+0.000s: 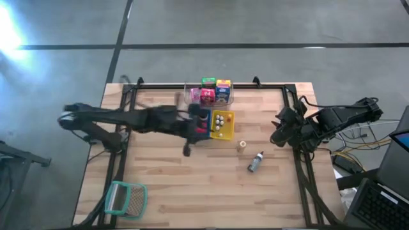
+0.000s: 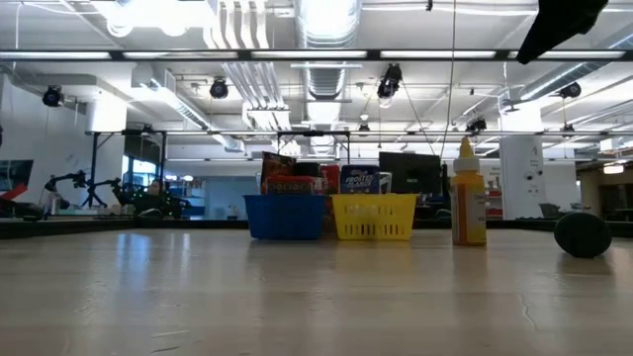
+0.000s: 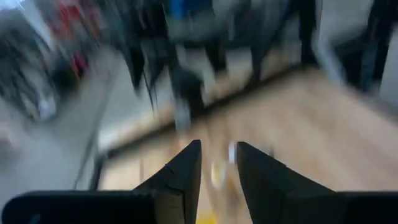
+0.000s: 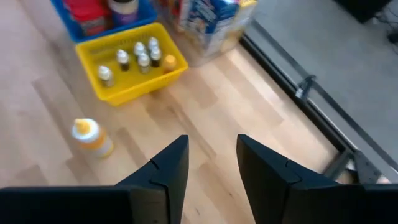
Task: Pick & Place Kitchen Items
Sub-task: Put the large yellow food coloring bottle into the yellow bin
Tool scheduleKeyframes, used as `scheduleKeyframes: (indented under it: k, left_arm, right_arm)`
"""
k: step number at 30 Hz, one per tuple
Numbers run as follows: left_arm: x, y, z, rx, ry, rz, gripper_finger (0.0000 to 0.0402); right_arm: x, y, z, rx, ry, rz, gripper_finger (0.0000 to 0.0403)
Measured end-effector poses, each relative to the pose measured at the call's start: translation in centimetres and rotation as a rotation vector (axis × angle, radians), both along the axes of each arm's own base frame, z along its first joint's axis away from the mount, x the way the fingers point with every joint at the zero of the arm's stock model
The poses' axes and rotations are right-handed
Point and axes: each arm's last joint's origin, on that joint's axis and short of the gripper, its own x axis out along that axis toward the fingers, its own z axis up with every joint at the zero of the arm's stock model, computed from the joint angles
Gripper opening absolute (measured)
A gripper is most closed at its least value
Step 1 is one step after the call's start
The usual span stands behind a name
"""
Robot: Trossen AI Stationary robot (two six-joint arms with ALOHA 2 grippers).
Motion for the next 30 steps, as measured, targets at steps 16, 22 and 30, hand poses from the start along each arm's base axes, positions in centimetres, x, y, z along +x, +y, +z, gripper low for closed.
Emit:
scheduleKeyframes:
  k: [16,22,30]
  left_arm:
    - [-10.0,1.0,-6.9,-0.314,-0.524,0.114,0.0108]
    - [-12.0,1.2,-9.2,-0.353,-0.500,0.149,0.0108]
    - [-13.4,1.3,-11.4,-0.377,-0.466,0.154,0.0108]
  right_arm:
    - [4.4,2.1,-0.2,0.080,-0.075,0.211,0.0126]
    - [6.5,2.7,-1.3,0.150,-0.022,0.195,0.0121]
    - [8.0,3.8,-3.6,0.219,0.091,0.203,0.0145]
